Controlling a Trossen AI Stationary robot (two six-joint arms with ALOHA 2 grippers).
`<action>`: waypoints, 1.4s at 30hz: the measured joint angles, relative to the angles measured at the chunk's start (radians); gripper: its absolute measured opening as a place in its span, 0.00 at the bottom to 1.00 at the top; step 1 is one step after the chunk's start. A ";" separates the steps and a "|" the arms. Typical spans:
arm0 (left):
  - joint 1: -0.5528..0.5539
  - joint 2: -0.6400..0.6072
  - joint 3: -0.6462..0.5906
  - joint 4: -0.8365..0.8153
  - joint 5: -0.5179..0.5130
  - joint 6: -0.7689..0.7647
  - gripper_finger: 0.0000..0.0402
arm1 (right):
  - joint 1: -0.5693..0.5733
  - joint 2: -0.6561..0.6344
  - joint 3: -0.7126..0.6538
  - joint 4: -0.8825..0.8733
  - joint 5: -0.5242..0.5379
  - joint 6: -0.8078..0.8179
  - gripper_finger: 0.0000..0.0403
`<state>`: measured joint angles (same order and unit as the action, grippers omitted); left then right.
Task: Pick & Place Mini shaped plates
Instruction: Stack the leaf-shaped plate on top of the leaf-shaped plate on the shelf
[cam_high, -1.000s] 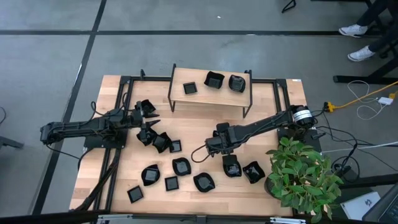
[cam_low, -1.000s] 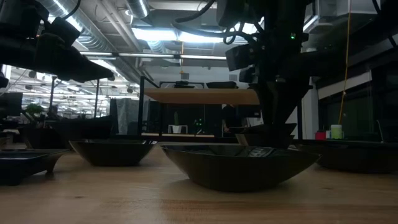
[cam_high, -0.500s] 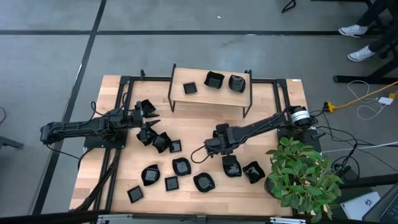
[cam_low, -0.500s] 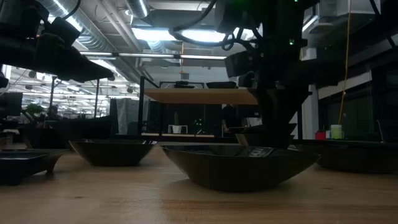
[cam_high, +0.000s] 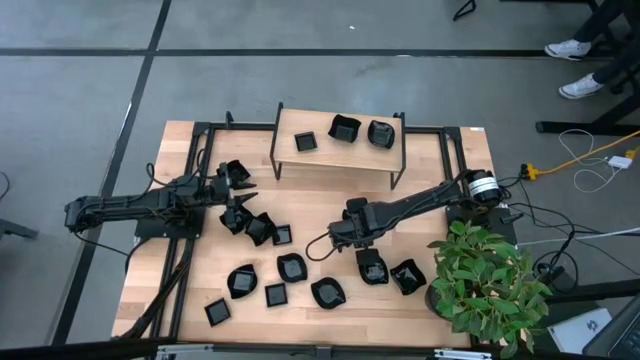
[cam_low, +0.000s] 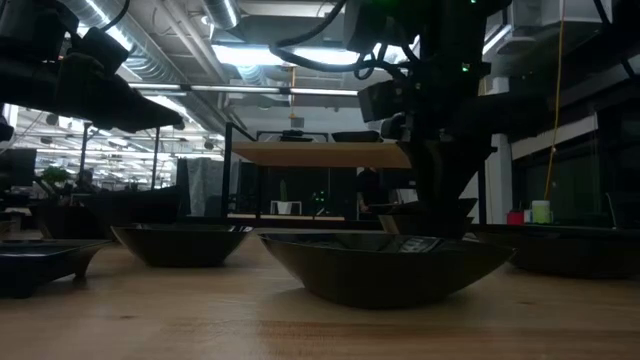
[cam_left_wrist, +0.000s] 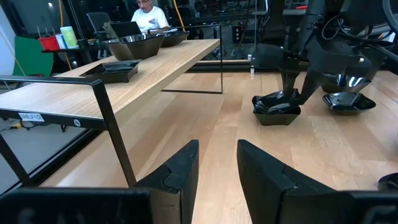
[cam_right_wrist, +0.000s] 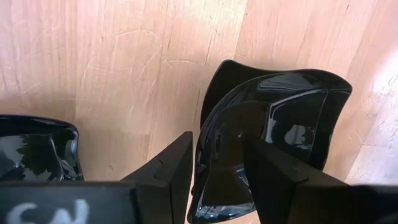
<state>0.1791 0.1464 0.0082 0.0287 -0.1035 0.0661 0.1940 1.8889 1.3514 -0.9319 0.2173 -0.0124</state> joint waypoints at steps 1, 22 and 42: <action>0.000 0.000 0.000 0.000 0.000 0.000 0.26 | 0.000 0.000 0.000 0.000 0.000 0.000 0.34; 0.000 0.000 0.000 0.000 0.000 0.000 0.26 | -0.009 -0.014 0.001 -0.004 0.000 -0.019 0.12; 0.000 0.000 0.000 0.000 0.000 0.000 0.26 | -0.009 -0.015 0.086 -0.135 -0.032 -0.032 0.01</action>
<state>0.1795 0.1463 0.0082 0.0284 -0.1032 0.0658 0.1848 1.8740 1.4378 -1.0668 0.1857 -0.0449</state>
